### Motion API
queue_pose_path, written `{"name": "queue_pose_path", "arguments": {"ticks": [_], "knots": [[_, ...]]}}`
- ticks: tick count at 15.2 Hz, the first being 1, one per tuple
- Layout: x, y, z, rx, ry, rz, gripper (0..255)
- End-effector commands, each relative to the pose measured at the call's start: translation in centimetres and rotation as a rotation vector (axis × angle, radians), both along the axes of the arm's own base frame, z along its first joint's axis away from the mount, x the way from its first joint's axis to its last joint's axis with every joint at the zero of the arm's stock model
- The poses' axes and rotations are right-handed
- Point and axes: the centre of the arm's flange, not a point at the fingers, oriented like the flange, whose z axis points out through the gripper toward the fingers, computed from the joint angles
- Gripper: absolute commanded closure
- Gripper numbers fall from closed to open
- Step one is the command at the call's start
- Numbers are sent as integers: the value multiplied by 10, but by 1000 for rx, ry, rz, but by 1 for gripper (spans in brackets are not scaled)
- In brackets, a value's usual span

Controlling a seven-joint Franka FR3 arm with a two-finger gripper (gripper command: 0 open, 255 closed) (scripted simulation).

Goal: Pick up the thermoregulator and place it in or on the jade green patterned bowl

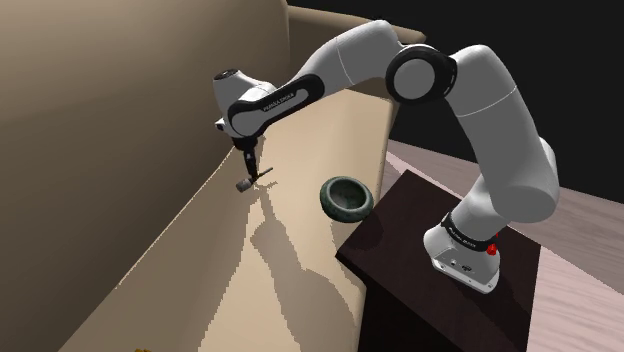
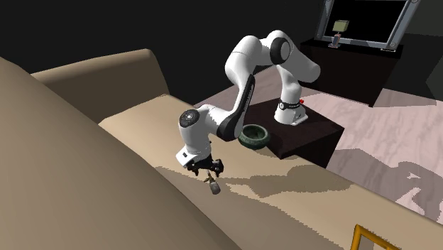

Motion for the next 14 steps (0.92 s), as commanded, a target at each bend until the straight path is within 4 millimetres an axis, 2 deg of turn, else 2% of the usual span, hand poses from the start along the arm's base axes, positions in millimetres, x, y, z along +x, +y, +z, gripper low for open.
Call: {"name": "queue_pose_path", "arguments": {"ticks": [1,6,13,14], "knots": [[-2,1,-9,4,3,30,0],[-6,-1,-33,4,3,30,0],[-6,-1,-33,4,3,30,0],[-6,-1,-33,4,3,30,255]]}}
